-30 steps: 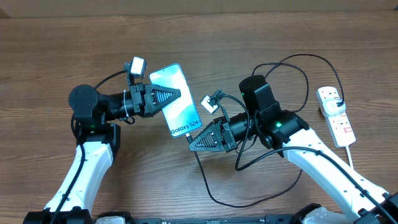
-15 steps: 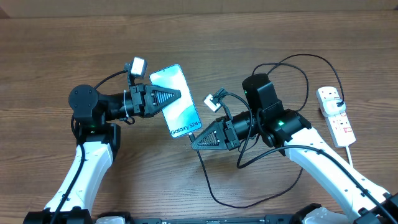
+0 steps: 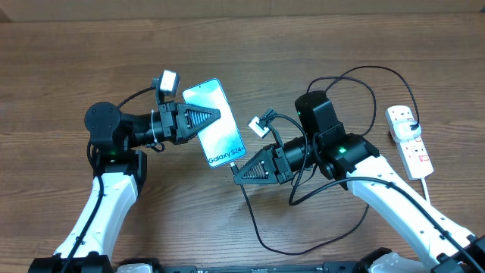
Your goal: Plug charger to phone and switch on socket
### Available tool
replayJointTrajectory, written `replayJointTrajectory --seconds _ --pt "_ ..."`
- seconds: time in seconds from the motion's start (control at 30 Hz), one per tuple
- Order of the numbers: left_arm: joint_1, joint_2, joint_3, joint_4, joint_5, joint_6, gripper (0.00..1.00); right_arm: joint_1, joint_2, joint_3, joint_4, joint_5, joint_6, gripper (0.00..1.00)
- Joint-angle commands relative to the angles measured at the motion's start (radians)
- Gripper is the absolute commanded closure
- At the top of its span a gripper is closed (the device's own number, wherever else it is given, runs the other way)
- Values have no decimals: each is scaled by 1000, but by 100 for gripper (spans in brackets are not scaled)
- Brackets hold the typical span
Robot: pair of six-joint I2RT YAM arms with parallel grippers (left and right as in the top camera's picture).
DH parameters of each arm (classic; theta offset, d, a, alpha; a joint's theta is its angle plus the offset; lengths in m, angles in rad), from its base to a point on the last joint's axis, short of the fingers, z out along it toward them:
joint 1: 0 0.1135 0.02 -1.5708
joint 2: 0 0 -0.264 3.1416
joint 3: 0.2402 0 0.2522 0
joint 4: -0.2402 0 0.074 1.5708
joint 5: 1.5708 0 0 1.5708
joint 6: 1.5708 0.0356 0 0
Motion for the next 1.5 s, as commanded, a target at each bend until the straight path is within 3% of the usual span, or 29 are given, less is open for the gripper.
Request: replayJointTrajectory --seconds 0.0,1.47 --pt "-6 2 12 -24 -31 42 96 -2 1 26 31 -5 0 96" --pt "-7 48 12 -39 -23 102 96 -1 -37 26 -9 88 0 96"
